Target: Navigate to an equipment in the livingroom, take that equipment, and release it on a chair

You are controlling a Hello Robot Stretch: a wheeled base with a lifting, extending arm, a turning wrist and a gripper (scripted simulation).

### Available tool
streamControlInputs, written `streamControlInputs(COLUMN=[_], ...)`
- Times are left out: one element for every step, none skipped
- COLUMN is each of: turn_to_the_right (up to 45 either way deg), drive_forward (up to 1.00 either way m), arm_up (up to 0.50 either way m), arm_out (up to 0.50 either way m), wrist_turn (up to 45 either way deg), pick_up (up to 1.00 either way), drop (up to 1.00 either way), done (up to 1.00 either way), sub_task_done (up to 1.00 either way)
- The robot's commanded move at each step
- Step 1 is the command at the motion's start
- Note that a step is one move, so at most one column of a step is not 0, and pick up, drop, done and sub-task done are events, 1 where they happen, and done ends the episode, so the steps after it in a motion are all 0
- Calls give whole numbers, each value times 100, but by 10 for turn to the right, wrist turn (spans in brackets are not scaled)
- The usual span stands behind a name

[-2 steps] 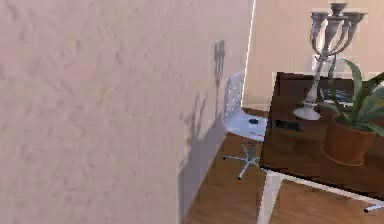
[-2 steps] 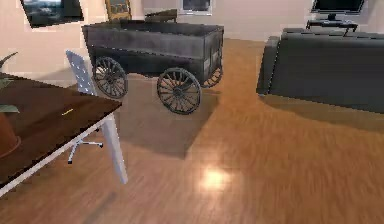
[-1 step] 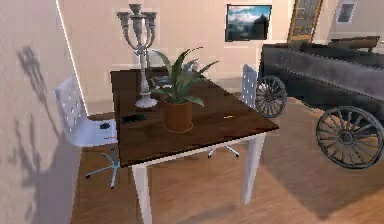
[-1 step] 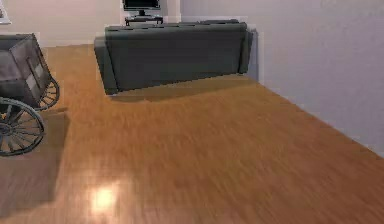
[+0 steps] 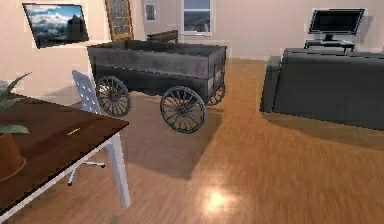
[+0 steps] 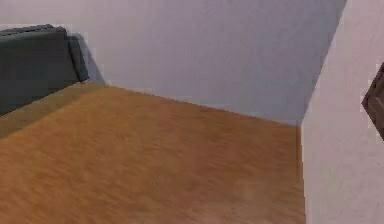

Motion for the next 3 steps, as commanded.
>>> streamControlInputs(turn_to_the_right=[210,0,-450], drive_forward=[0,5,0], arm_up=[0,0,0], arm_out=[0,0,0], wrist_turn=[0,0,0], pick_up=[0,0,0], drop=[0,0,0], done=[0,0,0], sub_task_done=[0,0,0])
